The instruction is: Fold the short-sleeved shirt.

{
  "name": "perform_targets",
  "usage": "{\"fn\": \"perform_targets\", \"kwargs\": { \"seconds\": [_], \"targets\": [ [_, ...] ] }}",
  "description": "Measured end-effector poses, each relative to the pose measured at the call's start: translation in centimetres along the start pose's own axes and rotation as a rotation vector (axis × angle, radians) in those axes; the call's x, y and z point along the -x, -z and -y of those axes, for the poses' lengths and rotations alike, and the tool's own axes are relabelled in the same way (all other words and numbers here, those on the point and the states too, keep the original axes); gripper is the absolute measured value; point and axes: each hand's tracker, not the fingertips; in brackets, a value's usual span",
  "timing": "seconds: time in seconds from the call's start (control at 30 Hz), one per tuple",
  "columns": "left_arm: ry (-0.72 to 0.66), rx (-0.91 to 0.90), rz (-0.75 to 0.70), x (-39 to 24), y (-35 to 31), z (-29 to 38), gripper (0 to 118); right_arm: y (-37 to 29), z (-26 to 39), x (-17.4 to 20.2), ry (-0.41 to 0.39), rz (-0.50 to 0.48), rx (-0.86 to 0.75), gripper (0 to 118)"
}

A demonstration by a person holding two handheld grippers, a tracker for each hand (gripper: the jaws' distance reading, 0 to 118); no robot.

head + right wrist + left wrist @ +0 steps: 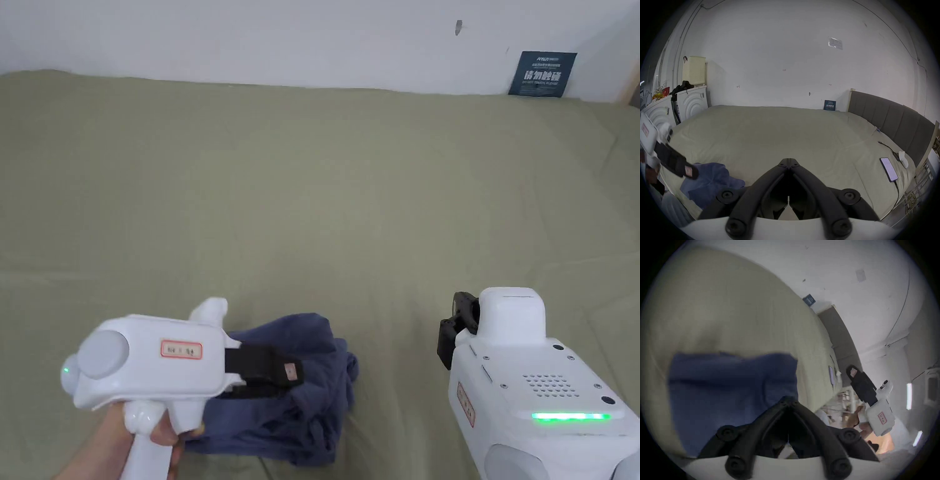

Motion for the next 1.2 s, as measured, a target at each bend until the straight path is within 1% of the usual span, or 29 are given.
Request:
{"fn": "perform_targets", "kwargs": {
  "seconds": [0.03, 0.07, 0.1, 0.13, 0.17, 0.2, 0.23, 0.3, 0.43, 0.47, 0.5, 0.57, 0.6, 0.7, 0.83, 0.87, 0.93, 1.07, 1.1, 1.13, 1.2],
  "targets": [
    [-0.019, 0.023, 0.023, 0.5, 1.1, 0.5, 0, 0.0, 0.1, 0.0, -0.001, -0.002, 0.004, 0],
    [-0.079, 0.061, 0.046, 1.1, 2.4, 1.3, 0, 0.1, 0.2, 0.1, -0.006, -0.002, 0.009, 0],
    [-0.108, 0.083, 0.065, 1.8, 3.6, 1.9, 0, 0.1, 0.4, 0.1, -0.013, -0.004, 0.017, 0],
    [-0.102, 0.095, 0.065, 2.6, 4.6, 1.8, 0, 0.2, 0.5, 0.1, -0.017, -0.008, 0.023, 0],
    [-0.085, 0.1, 0.011, 2.9, 5.6, 2.2, 0, 0.2, 0.7, 0.0, -0.02, -0.013, 0.03, 0],
    [-0.023, 0.098, -0.045, 3.2, 6.2, 2.3, 0, 0.2, 0.9, -0.1, -0.023, -0.021, 0.039, 0],
    [-0.031, 0.094, -0.034, 3.4, 6.8, 2.5, 0, 0.2, 1.1, -0.2, -0.024, -0.028, 0.048, 0],
    [-0.046, 0.08, -0.008, 3.4, 6.3, 2.2, 0, 0.2, 1.5, -0.4, -0.009, -0.075, 0.079, 0],
    [0.0, 0.07, -0.044, 2.8, 6.0, 2.1, 0, 0.5, 2.0, -0.1, 0.014, -0.161, 0.12, 0],
    [0.0, 0.069, -0.056, 2.3, 5.8, 2.1, 0, 0.6, 2.0, 0.2, 0.029, -0.206, 0.137, 0],
    [0.015, 0.065, -0.065, 1.7, 5.4, 2.2, 0, 0.7, 2.0, 0.4, 0.047, -0.258, 0.159, 0],
    [0.096, 0.044, -0.087, 0.8, 3.7, 2.0, 0, 1.1, 1.8, 0.8, 0.107, -0.365, 0.194, 0],
    [0.114, 0.029, -0.091, 0.4, 2.8, 1.9, 0, 1.3, 1.7, 1.0, 0.129, -0.422, 0.214, 0],
    [0.146, -0.021, -0.13, 0.1, -1.1, 1.4, 0, 2.7, 1.6, 2.0, 0.209, -0.597, 0.294, 0],
    [0.142, -0.081, -0.172, 1.0, -6.2, 0.8, 0, 5.8, 2.5, 3.5, 0.36, -0.826, 0.425, 0],
    [0.143, -0.112, -0.202, 1.4, -7.3, 0.6, 0, 6.8, 3.0, 3.9, 0.4, -0.874, 0.46, 0],
    [0.127, -0.133, -0.219, 2.1, -9.2, 0.2, 0, 8.5, 4.1, 4.8, 0.455, -0.945, 0.53, 0],
    [0.089, -0.157, -0.245, 4.2, -11.4, -0.8, 0, 11.9, 6.7, 5.8, 0.54, -0.975, 0.625, 0],
    [0.086, -0.155, -0.247, 4.7, -11.6, -1.1, 0, 12.7, 7.4, 5.8, 0.571, -0.994, 0.658, 0],
    [0.083, -0.145, -0.241, 5.2, -11.7, -1.3, 0, 13.6, 8.2, 5.6, 0.612, -1.034, 0.707, 0],
    [0.071, -0.124, -0.235, 6.2, -11.7, -1.9, 0, 14.8, 9.9, 5.1, 0.644, -1.018, 0.757, 0]
  ]
}}
